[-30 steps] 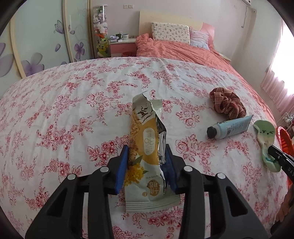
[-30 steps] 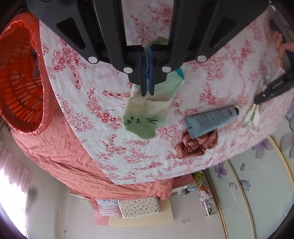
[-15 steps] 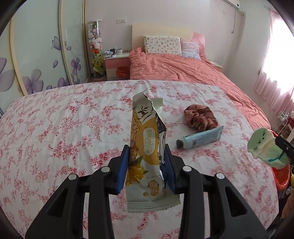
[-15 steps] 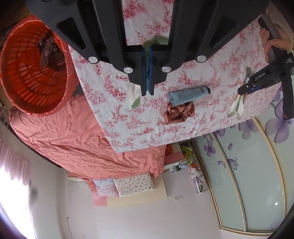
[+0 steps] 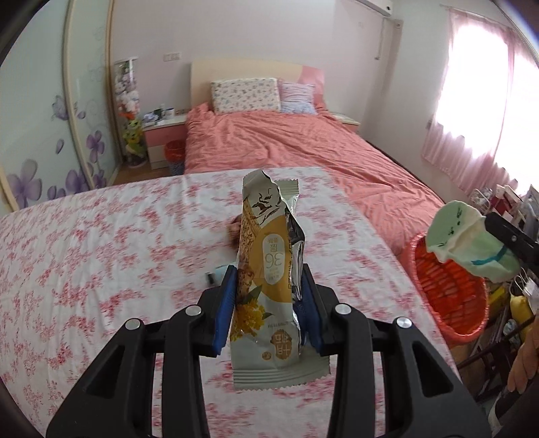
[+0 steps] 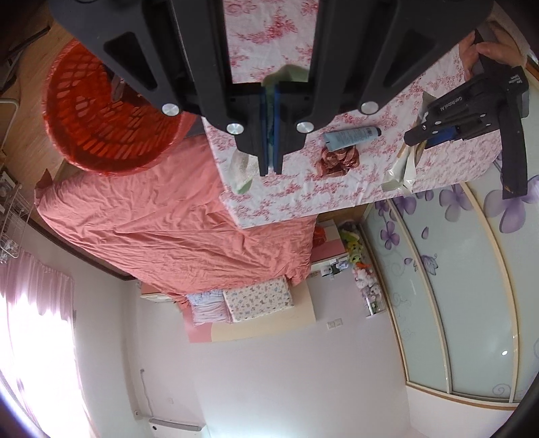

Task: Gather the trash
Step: 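Carry the wrapper and sock over the orange basket and open both grippers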

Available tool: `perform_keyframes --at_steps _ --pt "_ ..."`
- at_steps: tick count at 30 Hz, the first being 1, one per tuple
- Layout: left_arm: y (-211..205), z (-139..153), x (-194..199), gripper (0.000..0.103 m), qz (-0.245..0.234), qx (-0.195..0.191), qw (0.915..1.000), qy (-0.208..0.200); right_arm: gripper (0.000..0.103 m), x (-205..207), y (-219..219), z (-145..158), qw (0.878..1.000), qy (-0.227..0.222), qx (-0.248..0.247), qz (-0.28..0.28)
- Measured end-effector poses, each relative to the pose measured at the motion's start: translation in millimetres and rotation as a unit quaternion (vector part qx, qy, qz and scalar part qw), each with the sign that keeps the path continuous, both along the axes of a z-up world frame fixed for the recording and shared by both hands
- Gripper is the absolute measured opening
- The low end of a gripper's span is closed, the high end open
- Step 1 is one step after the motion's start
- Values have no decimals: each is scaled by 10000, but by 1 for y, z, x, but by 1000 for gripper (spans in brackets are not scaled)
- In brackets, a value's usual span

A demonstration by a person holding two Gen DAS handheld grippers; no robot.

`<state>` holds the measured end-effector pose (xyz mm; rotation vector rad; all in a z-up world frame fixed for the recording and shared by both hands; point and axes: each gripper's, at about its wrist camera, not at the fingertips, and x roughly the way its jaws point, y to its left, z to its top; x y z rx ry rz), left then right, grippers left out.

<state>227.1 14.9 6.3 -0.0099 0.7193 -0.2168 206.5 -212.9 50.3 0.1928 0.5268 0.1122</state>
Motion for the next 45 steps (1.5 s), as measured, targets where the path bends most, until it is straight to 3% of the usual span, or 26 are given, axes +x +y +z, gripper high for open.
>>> perform_keyframes --at_steps 10,19,24,33,41,42,44,45 --pt "-87 13 -5 38 -937 -295 9952 -45 4 -23 -70 6 9980 -118 118 -603" --pt "-187 2 -8 38 -1966 -400 9797 27 4 -27 -143 -13 9937 4 312 -1080" --pt "-225 -8 -1 38 -2301 -377 9724 115 4 -21 -181 -31 9907 119 509 -1254" --pt "-260 -31 7 38 -2506 -280 9669 392 4 -10 -226 -63 9859 304 846 -1410" --pt "-267 -42 5 42 -2473 -158 9671 573 5 -4 -232 -81 9840 450 1005 -1398" --pt "-268 -43 5 45 -2448 -142 9677 587 9 -4 -233 -83 9839 467 1046 -1373" --pt "-265 -45 6 60 -2370 -101 9695 619 16 -3 -234 -88 9831 491 1143 -1345" --pt "-265 -46 8 64 -2328 -79 9705 621 27 -4 -234 -89 9827 495 1170 -1344"
